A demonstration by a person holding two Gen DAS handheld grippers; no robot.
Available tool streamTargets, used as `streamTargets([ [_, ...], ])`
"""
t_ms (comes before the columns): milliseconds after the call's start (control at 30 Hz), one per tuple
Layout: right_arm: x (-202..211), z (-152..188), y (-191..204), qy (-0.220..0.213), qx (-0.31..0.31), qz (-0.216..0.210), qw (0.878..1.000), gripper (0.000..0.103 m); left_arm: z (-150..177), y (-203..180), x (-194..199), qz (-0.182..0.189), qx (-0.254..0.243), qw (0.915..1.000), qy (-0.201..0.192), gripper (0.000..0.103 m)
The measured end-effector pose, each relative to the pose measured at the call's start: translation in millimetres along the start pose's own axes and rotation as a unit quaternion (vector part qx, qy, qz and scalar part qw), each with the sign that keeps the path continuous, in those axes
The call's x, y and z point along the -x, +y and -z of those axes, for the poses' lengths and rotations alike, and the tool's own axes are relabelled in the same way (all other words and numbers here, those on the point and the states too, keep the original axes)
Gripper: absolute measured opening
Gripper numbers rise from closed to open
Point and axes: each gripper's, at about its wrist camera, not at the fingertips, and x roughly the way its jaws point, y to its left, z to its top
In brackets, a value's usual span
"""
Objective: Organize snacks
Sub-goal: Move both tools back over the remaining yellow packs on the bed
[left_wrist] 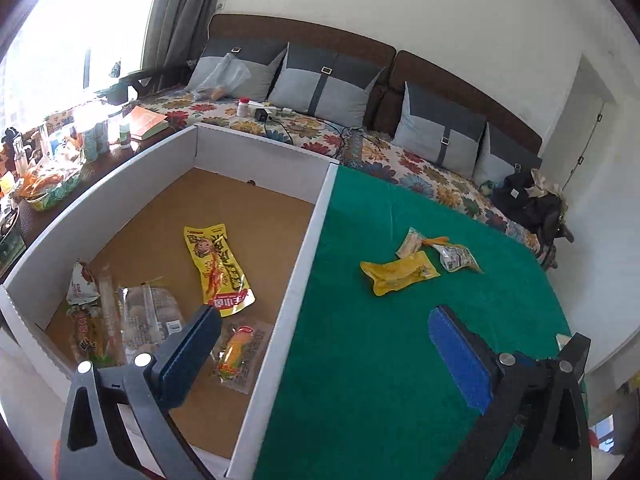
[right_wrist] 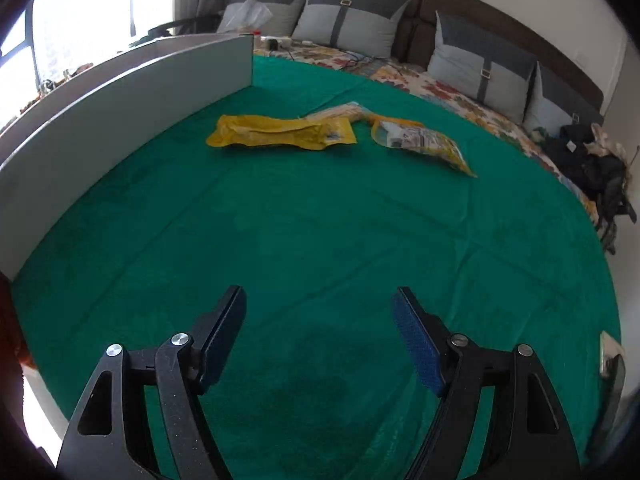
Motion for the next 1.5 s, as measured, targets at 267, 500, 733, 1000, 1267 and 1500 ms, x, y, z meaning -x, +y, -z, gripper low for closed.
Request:
streamTargets([
  [267, -2.1, 19.6, -86.2, -0.016, -0.133, 0.047, 0.990, 0.079, 66.2, -108.8, -132.0, 0.006, -0.144, 0.9819, 0.122, 0.102],
  [500, -25.1, 14.6, -100.0, 0.015, -0.149, 0.043, 0.988, 0.079, 77.5, -123.5, -205.1, -0.032, -0.130, 0.9831, 0.125, 0.102],
  [733, -34.5, 23.7, -103.6, 0.039, -0.162, 0.022, 0.986, 0.083, 74.7, -125.4, -224.7, -0.049, -0.150, 0.9800, 0.121, 0.103],
  [1000, -36.9, 23.6, -103.9, 0.043, -0.167, 0.022, 0.985, 0.089, 75.6, -124.9, -224.4, -0.051, -0.150, 0.9799, 0.121, 0.103],
  [1267, -36.7, 23.5, -104.2, 0.043, -0.167, 0.022, 0.985, 0.090, 73.5, -125.0, -225.6, -0.053, -0.152, 0.9796, 0.121, 0.103],
  [1500, -36.5, 23.5, -104.3, 0.043, -0.167, 0.021, 0.985, 0.091, 73.3, -125.2, -225.6, -0.053, -0.152, 0.9795, 0.121, 0.103],
])
